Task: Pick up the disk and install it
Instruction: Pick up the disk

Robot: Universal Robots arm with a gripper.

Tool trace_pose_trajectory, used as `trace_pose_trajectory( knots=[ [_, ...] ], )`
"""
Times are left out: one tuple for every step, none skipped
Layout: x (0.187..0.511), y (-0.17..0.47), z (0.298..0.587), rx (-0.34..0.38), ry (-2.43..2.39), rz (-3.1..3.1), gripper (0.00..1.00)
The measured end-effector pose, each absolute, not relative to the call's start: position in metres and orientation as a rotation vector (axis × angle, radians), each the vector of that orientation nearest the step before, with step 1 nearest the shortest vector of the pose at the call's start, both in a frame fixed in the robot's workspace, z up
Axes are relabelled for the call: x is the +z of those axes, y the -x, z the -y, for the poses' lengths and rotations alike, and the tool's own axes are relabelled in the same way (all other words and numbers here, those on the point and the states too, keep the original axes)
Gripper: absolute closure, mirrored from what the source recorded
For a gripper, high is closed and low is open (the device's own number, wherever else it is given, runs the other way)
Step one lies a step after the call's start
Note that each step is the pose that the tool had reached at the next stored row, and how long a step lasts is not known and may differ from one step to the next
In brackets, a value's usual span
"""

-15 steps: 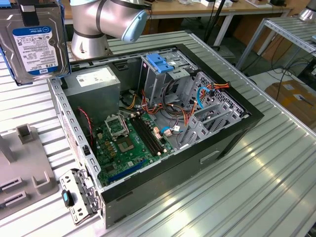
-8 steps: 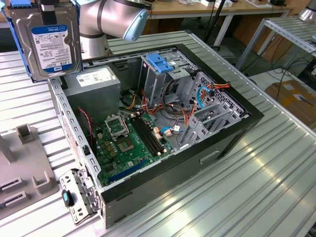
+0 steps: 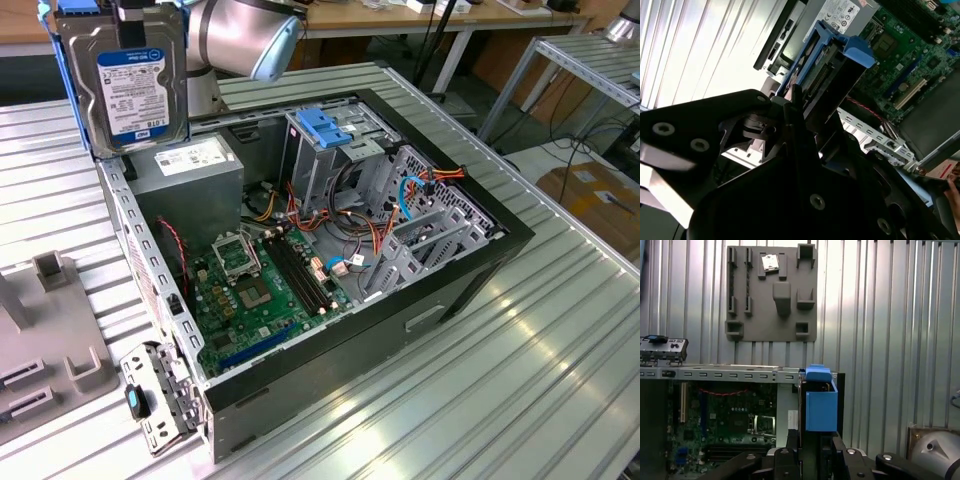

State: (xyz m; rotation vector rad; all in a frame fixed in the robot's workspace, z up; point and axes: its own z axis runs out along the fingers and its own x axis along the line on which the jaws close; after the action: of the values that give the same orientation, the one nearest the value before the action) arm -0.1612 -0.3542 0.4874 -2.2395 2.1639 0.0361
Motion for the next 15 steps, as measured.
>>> trace_pose_trajectory(
  knots=[
    [0.4874, 0.1590, 0.3542, 0.036, 2.240, -2.164, 0.65],
    [0.4874, 0.1555, 0.3542, 0.036, 2.240, -2.164, 0.65],
    [0.4874, 0.1538, 0.3542, 0.036, 2.240, -2.164, 0.65],
    [0.4874, 0.1524, 0.3542, 0.036, 2.240, -2.164, 0.65],
    [0.4874, 0.1509, 0.3542, 0.036, 2.240, -2.164, 0.65],
    [0.4875, 0.1501, 0.3542, 0.036, 2.240, -2.164, 0.65],
    [0.4875, 0.1498, 0.3542, 0.036, 2.239, -2.164, 0.65],
    [0.4874, 0.1497, 0.3542, 0.036, 2.239, -2.164, 0.65],
    [0.4874, 0.1496, 0.3542, 0.036, 2.240, -2.164, 0.65],
    [0.4874, 0.1496, 0.3542, 0.036, 2.239, -2.164, 0.65],
    [0.4874, 0.1496, 0.3542, 0.036, 2.240, -2.164, 0.65],
    [0.4874, 0.1495, 0.3542, 0.036, 2.240, -2.164, 0.65],
    [0.4874, 0.1495, 0.3542, 0.036, 2.240, -2.164, 0.65],
    [0.4874, 0.1495, 0.3542, 0.036, 2.240, -2.164, 0.65],
    [0.4874, 0.1494, 0.3542, 0.036, 2.240, -2.164, 0.65]
  ],
)
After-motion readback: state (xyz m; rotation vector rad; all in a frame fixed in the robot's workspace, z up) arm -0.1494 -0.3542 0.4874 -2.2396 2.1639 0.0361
